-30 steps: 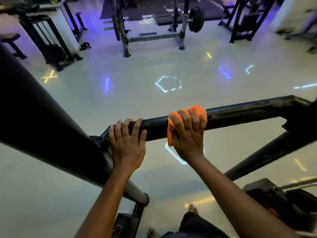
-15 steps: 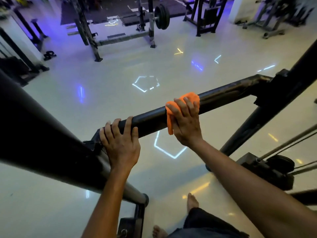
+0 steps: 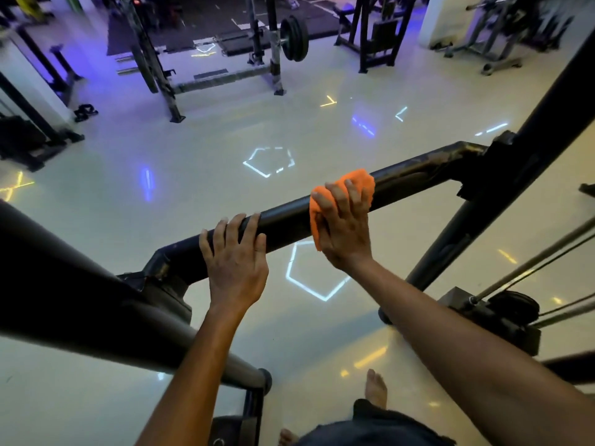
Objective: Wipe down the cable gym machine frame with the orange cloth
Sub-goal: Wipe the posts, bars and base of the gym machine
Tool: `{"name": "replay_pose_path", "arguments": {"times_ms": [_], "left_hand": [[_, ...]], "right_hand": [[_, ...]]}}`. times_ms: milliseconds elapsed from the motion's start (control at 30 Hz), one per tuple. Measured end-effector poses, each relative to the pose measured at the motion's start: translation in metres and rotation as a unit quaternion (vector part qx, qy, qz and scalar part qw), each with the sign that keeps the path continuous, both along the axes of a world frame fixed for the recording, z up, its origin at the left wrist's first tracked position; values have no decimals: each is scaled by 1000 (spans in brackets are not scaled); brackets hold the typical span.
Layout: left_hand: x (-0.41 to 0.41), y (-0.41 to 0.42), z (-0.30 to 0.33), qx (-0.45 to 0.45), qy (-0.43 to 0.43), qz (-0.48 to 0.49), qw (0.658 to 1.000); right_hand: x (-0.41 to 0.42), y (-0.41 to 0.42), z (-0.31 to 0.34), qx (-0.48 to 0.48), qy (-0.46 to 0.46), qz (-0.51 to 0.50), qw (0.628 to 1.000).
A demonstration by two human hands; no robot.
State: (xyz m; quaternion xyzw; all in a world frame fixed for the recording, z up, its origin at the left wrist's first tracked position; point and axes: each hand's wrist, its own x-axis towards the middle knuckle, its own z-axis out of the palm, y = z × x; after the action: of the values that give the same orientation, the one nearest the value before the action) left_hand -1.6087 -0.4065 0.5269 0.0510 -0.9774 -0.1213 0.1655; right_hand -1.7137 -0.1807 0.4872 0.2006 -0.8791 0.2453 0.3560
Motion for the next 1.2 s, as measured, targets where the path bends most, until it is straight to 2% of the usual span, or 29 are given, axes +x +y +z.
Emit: {"name": "replay_pose_path", "arguments": {"times_ms": [67, 100, 200, 267, 400, 533, 633, 767, 900, 1000, 1100, 1200], "left_hand": [[-7, 11, 2, 11, -7, 6, 1000], [-11, 17, 3, 19, -10, 3, 1000], [-29, 33, 6, 33, -17, -16, 999], [-37, 43, 6, 35, -19, -16, 999], [-48, 68, 7, 41, -17, -3, 999], [-54, 92, 9, 53, -20, 4, 998], [-62, 107, 9, 59, -15, 1, 998], [-70, 118, 5, 53, 0, 29, 998], [-73, 128, -1, 46, 14, 54, 997], [-78, 137, -4, 32, 10, 73, 997], [-80, 143, -5, 36, 15, 87, 995], [-80, 145, -7, 23, 17, 94, 995]], "right_hand": [[11, -26, -2, -35, -23, 5, 999], [16, -35, -4, -24, -34, 32, 999], [10, -17, -7, 85, -18, 121, 989], [-12, 16, -6, 148, 23, 125, 981], [-53, 86, 0, 63, 7, 56, 996], [-36, 57, -5, -32, -31, 24, 999], [-24, 38, -12, 15, -34, 105, 994], [-65, 101, -10, 123, 45, 132, 983], [-88, 149, -11, 31, 5, 66, 997], [-70, 113, -10, -37, -30, 39, 998], [-46, 74, -14, -1, -40, 103, 994], [-60, 88, -15, 59, 5, 161, 985]]}}
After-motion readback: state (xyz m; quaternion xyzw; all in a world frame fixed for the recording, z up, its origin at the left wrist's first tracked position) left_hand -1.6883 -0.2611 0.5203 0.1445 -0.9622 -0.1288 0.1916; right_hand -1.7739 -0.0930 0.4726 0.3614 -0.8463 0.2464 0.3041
